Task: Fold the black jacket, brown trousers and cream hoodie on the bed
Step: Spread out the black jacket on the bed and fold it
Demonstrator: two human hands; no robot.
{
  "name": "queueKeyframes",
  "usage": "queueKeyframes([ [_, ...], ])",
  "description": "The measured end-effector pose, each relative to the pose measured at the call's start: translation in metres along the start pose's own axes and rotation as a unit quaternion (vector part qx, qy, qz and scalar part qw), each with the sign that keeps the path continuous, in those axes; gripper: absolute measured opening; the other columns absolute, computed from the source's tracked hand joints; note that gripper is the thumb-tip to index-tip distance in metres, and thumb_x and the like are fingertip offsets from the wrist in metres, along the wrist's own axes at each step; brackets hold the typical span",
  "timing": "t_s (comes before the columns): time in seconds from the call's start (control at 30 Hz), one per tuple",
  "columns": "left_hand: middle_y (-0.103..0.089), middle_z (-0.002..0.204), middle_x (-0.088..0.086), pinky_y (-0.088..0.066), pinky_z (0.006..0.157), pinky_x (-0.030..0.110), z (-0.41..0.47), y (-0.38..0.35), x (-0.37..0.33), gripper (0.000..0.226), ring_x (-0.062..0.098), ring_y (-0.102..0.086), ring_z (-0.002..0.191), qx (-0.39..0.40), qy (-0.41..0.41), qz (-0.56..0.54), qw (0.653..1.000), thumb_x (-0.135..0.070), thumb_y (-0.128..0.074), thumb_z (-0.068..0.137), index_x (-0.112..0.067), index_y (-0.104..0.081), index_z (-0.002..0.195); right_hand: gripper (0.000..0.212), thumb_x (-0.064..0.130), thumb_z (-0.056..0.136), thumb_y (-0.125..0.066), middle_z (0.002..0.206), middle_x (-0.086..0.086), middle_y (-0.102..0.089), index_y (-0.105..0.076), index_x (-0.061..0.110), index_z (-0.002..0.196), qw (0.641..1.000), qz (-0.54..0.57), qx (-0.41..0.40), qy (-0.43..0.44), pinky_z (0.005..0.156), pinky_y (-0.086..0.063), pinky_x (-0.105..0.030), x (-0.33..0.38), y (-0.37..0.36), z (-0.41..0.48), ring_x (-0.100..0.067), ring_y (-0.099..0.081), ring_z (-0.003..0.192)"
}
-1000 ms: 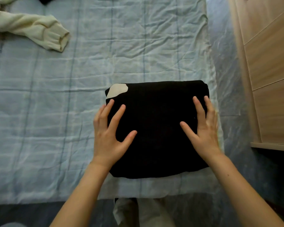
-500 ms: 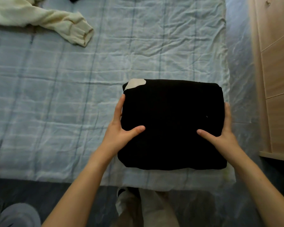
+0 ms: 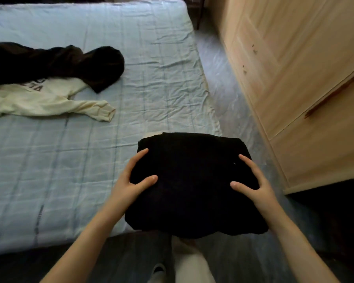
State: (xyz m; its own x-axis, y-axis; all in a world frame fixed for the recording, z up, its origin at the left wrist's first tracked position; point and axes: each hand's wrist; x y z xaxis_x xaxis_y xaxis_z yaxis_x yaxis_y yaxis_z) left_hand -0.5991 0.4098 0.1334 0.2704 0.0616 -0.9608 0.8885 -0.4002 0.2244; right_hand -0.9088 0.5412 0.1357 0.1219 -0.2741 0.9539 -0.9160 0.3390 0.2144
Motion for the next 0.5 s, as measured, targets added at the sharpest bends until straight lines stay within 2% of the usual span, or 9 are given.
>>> queueKeyframes([
  [0.07,-0.051,0.127,-0.038,-0.042,0.108,0.035,-0.019,0.003,-0.044,0.068,-0.006,-0.05,0.123,0.01,-0.027,0.0,1.0,-0.035,-0.077,0.074,-0.053,-0.047,0.133,0.072,0.022,0.076,-0.082,0.126,0.038,-0.055,-0.052,0.055,0.132,0.999,0.011,-0.019,0.024,0.081,-0.049,-0.006,0.035,0.015,-0.035,0.012,-0.055,0.114],
  [0.13,-0.051,0.128,-0.037,-0.042,0.108,0.035,-0.039,0.003,-0.086,0.067,-0.006,-0.05,0.123,0.018,-0.064,0.006,0.998,-0.031,-0.077,0.077,-0.053,-0.047,0.133,0.071,0.018,0.079,-0.08,0.127,0.037,-0.054,-0.051,0.052,0.134,0.998,0.009,-0.039,0.054,0.082,-0.047,-0.005,0.069,0.03,-0.068,0.013,-0.054,0.115],
  [0.2,-0.051,0.129,-0.036,-0.043,0.105,0.029,-0.055,-0.004,-0.119,0.067,-0.008,-0.049,0.122,0.023,-0.096,0.01,0.995,-0.027,-0.078,0.08,-0.053,-0.047,0.133,0.071,0.015,0.081,-0.079,0.126,0.038,-0.054,-0.05,0.049,0.136,0.995,0.014,-0.058,0.074,0.082,-0.046,-0.004,0.094,0.046,-0.098,0.014,-0.053,0.116],
  [0.33,-0.052,0.127,-0.034,-0.047,0.091,0.011,-0.075,-0.036,-0.157,0.067,-0.008,-0.052,0.118,0.037,-0.136,-0.001,0.99,-0.026,-0.078,0.079,-0.051,-0.047,0.134,0.071,0.018,0.082,-0.08,0.135,0.034,-0.049,-0.048,0.048,0.138,0.988,-0.004,-0.115,0.102,0.095,-0.046,-0.016,0.116,0.086,-0.137,0.01,-0.048,0.123],
  [0.43,-0.053,0.131,-0.028,-0.048,0.096,0.02,-0.074,-0.077,-0.17,0.068,-0.003,-0.053,0.12,0.055,-0.158,-0.011,0.986,-0.024,-0.08,0.08,-0.047,-0.048,0.135,0.071,0.015,0.081,-0.079,0.132,0.038,-0.048,-0.049,0.046,0.138,0.984,0.008,-0.138,0.115,0.09,-0.047,-0.01,0.115,0.123,-0.149,0.013,-0.049,0.12],
  [0.5,-0.053,0.132,-0.027,-0.048,0.097,0.024,-0.065,-0.111,-0.177,0.067,-0.002,-0.053,0.121,0.068,-0.168,-0.01,0.983,-0.028,-0.079,0.078,-0.046,-0.048,0.135,0.071,0.013,0.082,-0.078,0.136,0.03,-0.049,-0.049,0.045,0.138,0.982,0.013,-0.156,0.105,0.096,-0.05,-0.019,0.106,0.151,-0.148,0.007,-0.05,0.122],
])
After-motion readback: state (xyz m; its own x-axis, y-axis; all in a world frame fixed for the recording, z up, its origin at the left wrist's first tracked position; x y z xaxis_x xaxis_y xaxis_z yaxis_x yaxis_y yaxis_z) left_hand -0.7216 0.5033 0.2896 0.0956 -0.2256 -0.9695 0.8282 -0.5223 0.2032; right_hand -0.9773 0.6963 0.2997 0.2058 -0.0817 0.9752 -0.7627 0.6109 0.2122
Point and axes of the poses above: each hand's wrist, its own z-axis towards the middle knuckle, its own y-axis out of the back of the hand, x = y × z
